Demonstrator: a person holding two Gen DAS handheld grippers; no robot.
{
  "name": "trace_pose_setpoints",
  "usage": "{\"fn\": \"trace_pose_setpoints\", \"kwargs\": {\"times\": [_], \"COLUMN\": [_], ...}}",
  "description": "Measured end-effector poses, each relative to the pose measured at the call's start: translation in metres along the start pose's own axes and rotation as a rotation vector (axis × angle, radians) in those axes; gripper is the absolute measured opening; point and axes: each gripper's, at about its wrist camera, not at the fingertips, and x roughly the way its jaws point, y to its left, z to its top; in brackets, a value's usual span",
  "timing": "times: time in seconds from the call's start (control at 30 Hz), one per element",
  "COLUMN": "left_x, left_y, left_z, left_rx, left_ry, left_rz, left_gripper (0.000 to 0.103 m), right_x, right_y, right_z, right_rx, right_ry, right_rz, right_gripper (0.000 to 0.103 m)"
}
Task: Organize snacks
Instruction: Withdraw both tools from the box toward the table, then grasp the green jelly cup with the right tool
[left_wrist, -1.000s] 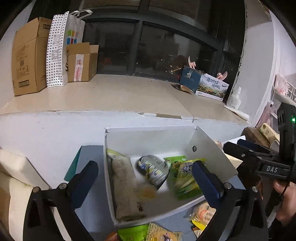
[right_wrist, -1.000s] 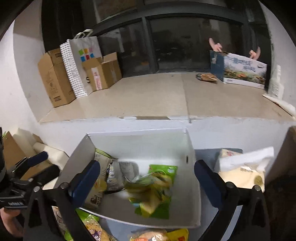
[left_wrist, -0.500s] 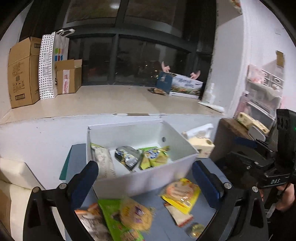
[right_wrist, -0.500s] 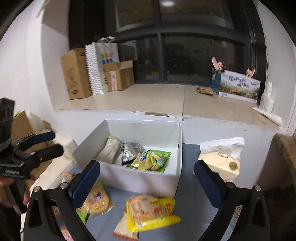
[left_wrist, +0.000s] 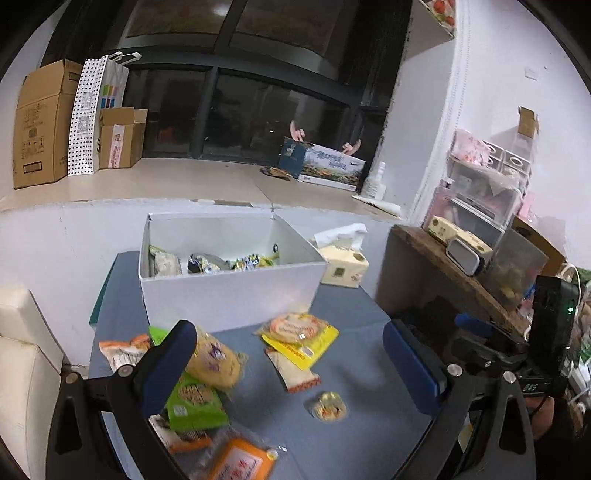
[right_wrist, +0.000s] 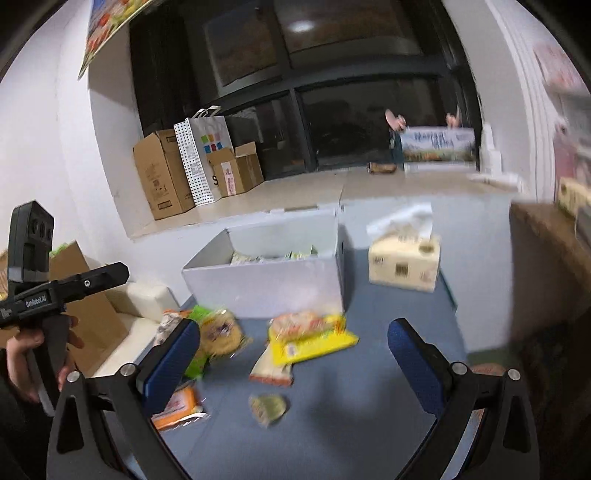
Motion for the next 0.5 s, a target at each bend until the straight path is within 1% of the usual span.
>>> {"fn": "trace_pose_setpoints", "kwargs": {"times": [0.13,0.23,0.3,0.37,0.5], "left_x": [-0.007,-0.012,-0.017,-0.022,-0.029], "left_y": [-0.006,-0.003,0.000,0.005,0.016], "left_z": [-0.022,-0.037,-0.044,-0.052,-0.062], "left_rx": [0.014,-0.019,-0.031,-0.045,-0.060], "left_ry": [0.020,0.041,0.047,0.047,0.056], "left_rz": [0.008,-0.017,-0.019,-0.005,0.019], "left_gripper": [0.103,0.103,0.103,0.103,0.103], "right_x": [-0.003,-0.003,0.002,0.005,0.014], "right_y": [0.008,0.014,0.020,0.022,0.022], "right_z": [-0.023,-0.037,-0.044,-0.049,-0.060], "right_rx": [-0.054,-0.064,-0.098,-0.125,-0.127], "right_ry": [0.030,0.047,0.075,0.092,0.127], "right_rz": [-0.010,0.032,0.035,0.040,0.043], "right_gripper": [0.103,0.103,0.103,0.103,0.103]}}
